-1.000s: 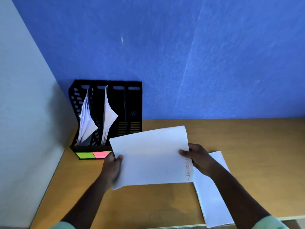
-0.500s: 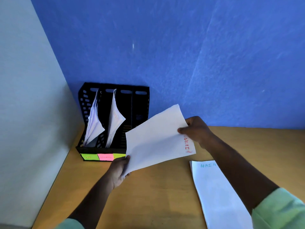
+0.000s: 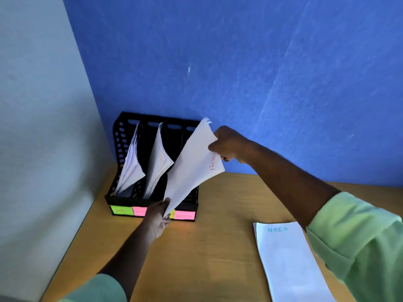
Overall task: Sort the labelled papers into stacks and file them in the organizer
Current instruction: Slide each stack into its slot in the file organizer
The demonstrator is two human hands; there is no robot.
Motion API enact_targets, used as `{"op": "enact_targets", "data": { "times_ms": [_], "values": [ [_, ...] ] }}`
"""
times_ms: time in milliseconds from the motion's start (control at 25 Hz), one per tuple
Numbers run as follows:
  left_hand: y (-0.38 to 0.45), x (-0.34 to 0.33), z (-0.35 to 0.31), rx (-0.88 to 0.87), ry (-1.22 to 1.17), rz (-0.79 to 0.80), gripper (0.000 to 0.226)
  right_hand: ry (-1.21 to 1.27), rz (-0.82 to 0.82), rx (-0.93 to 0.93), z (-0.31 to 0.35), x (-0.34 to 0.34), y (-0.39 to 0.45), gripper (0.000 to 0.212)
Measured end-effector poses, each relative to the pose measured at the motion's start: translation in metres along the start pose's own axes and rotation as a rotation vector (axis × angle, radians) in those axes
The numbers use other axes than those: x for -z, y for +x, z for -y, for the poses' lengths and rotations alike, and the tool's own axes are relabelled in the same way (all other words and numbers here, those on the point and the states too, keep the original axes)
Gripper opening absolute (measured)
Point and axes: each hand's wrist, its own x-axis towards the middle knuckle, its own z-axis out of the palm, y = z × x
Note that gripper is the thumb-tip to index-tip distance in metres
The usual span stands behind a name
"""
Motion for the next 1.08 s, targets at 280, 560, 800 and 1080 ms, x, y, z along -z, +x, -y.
{"op": "enact_targets", "data": {
  "times_ms": [280, 560, 800, 1080],
  "values": [
    [0.011, 0.015, 0.001, 0.121, -0.168, -0.13, 0.017, -0.056, -0.051, 0.022, 0.045, -0.008, 0.019, 0.015],
    [-0.01, 0.017, 0.003, -0.549, 0.627, -0.518, 0.019, -0.128, -0.059, 0.091, 0.081, -0.022, 0.049, 0.018],
    [-0.002, 0.008, -0.012, -0.925, 0.97, -0.337, 0.038, -0.296, -0.074, 0.135, 0.097, -0.027, 0.075, 0.04],
    [0.02, -0.009, -0.028, -0.881, 0.935, -0.4, 0.032, -0.159, -0.017, 0.08, 0.083, -0.075, 0.096, 0.024]
  ]
}}
